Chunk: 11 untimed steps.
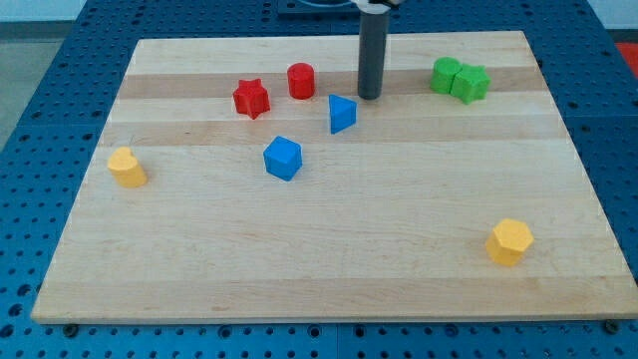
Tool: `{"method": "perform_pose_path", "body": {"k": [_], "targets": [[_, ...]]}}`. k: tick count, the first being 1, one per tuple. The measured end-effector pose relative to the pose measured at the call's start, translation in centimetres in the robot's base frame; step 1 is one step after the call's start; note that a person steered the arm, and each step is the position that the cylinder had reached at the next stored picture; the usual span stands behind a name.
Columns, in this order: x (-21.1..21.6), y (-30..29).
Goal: Push the blue triangle to the right side of the blue cube
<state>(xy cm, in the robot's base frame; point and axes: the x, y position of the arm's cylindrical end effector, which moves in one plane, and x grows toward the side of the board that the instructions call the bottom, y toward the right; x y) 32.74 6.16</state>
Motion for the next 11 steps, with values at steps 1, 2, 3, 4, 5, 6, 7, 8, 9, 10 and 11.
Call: {"method": "perform_pose_path", "body": {"k": [1,2,3,4,5,6,7,8,9,10,11], "targets": [[5.8,-1.8],[4.9,-0.7],[2.0,3.5],[1.3,1.3],[1.6,-0.9],[3.3,-0.9],[5.1,-3.6],[0.2,-2.6],[0.0,-5.5],[6.5,-6.1],[7.7,-9.0]]}}
